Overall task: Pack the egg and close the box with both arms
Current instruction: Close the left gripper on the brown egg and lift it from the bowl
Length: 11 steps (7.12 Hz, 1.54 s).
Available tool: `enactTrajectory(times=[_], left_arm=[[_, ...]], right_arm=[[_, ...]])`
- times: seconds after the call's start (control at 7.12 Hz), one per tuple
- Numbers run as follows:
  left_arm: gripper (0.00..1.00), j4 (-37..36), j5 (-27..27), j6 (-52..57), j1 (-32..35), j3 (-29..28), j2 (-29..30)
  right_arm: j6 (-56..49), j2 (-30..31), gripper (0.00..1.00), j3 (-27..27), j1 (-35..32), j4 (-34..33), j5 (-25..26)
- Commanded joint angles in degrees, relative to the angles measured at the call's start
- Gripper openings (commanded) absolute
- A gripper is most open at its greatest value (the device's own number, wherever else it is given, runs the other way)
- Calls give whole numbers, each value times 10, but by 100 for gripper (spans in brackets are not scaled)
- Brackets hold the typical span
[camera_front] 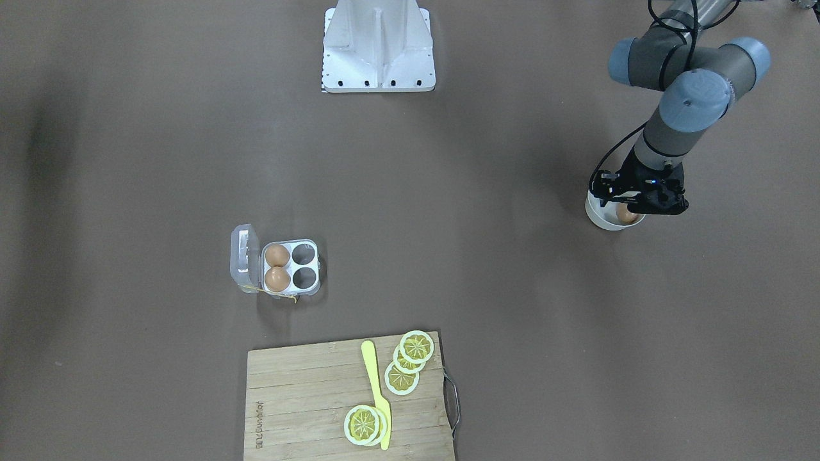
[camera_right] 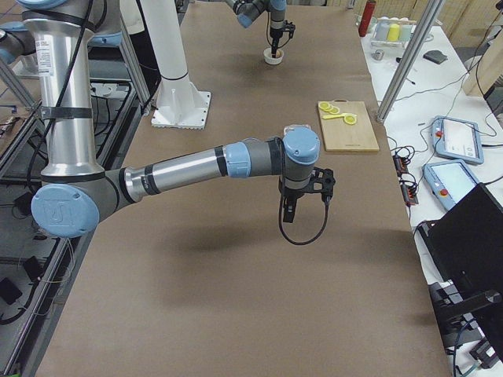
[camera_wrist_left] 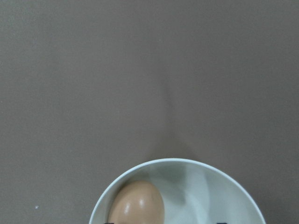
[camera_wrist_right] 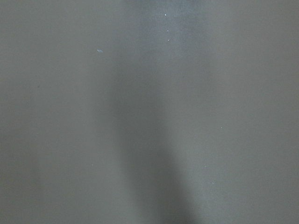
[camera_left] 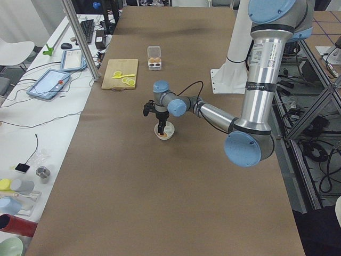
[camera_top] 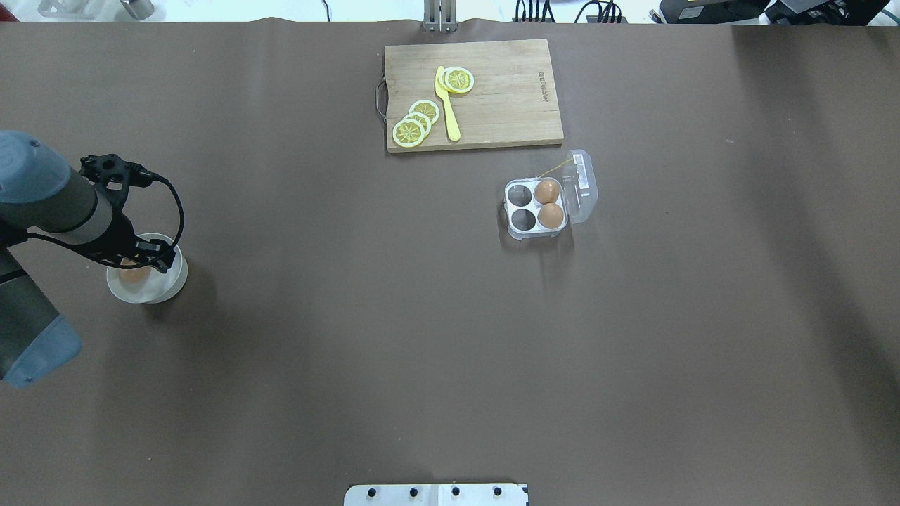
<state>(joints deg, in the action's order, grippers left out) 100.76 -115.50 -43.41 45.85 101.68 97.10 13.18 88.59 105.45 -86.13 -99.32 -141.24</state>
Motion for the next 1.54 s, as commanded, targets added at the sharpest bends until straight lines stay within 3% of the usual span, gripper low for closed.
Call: enactTrajectory(times=[0.0, 1.4], left_arm=[[79, 0, 2, 1, -1, -2, -2], [79, 0, 3, 0, -8, -16, 8]], right_arm=[[0, 0, 100, 0, 0, 0, 0], [0, 0, 100, -1, 2, 0, 1]])
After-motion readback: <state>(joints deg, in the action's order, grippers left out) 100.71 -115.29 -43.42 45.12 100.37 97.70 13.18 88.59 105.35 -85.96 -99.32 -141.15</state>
